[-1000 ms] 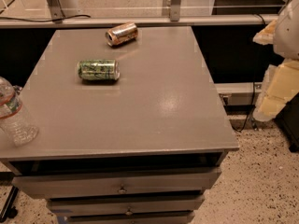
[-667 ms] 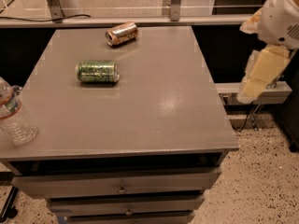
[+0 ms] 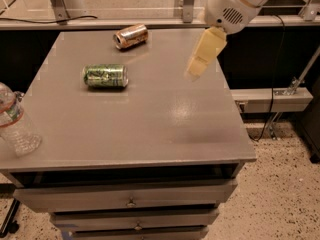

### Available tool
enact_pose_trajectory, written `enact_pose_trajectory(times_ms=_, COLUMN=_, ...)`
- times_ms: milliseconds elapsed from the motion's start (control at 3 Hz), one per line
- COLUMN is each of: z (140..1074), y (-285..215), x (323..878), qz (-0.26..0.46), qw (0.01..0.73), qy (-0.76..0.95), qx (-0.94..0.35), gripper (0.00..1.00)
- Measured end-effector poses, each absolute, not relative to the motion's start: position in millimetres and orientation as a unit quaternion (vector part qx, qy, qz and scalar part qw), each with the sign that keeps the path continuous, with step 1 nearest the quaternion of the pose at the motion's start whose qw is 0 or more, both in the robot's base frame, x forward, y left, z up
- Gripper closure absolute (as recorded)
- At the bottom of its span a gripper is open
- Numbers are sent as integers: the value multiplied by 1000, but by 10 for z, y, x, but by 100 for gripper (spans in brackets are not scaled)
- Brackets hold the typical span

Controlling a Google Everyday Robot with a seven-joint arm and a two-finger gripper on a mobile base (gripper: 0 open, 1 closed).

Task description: Place green can upright

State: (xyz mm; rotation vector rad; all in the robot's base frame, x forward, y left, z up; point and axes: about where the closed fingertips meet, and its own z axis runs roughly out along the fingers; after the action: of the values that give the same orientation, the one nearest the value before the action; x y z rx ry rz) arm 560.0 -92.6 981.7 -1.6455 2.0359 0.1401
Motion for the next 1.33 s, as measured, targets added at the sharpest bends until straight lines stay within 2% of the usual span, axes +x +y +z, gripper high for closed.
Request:
enact_pose_trajectory(times_ms=667, z=9577, y=348, x=5837, qz=125, qw=294, qy=750, qx=-579, gripper=0)
enact_pose_trajectory(times_ms=1333, z=9560, y=380, x=5888, qz=148, qw=297, qy=752, qx=-570, gripper=0)
